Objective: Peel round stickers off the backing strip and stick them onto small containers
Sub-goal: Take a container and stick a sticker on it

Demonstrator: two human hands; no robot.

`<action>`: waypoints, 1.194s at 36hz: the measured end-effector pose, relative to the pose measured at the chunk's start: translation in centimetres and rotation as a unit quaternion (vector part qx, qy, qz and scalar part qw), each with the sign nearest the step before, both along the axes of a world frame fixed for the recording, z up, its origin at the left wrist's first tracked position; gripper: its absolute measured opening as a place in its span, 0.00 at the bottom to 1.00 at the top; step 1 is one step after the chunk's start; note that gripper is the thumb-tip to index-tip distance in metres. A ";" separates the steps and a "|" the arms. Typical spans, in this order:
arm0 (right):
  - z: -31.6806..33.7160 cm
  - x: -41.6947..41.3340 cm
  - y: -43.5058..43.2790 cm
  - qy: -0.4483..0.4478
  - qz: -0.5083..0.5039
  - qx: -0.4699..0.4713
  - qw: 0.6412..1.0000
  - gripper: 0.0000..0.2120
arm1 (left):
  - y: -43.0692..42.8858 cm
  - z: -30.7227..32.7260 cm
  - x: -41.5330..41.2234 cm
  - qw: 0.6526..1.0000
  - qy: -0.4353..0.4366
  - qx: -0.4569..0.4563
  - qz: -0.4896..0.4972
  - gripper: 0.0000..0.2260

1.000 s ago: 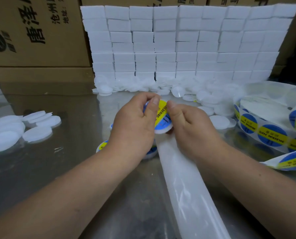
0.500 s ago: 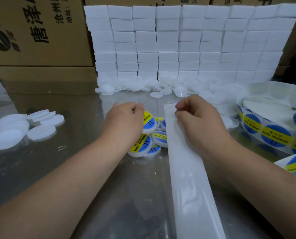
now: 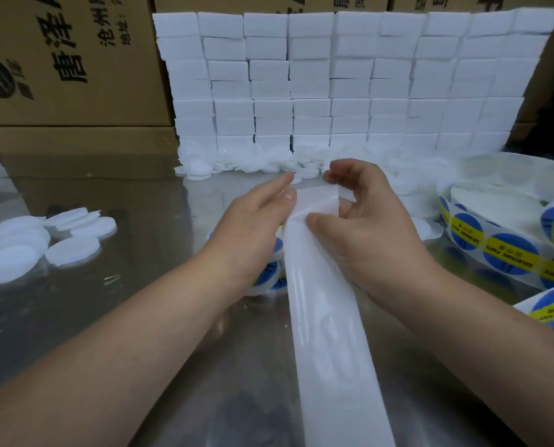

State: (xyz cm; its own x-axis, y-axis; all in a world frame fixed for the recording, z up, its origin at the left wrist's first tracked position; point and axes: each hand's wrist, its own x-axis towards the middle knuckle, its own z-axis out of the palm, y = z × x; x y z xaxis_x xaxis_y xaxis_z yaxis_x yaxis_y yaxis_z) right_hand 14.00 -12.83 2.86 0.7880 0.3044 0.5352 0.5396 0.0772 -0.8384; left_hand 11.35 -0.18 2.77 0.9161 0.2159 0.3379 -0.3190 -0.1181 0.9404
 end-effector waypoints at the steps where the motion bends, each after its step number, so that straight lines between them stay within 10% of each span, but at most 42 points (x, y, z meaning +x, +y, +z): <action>1: 0.0 -0.1 0.0 0.002 0.013 0.001 1.000 0.22 | 0.1 0.1 -0.1 0.999 -0.003 -0.032 -0.020 0.14; 11: 0.6 -0.3 -0.1 0.048 -0.088 0.036 0.994 0.11 | 0.1 0.6 -0.2 0.995 -0.018 -0.102 -0.004 0.19; 26: 0.6 0.6 -0.3 0.264 0.026 0.096 0.959 0.06 | -1.1 0.2 -1.0 0.997 -0.028 0.069 -0.031 0.20; 43: 0.6 1.5 -0.6 0.227 0.003 0.053 0.972 0.10 | -1.4 -0.3 -0.9 0.988 0.043 0.146 0.004 0.15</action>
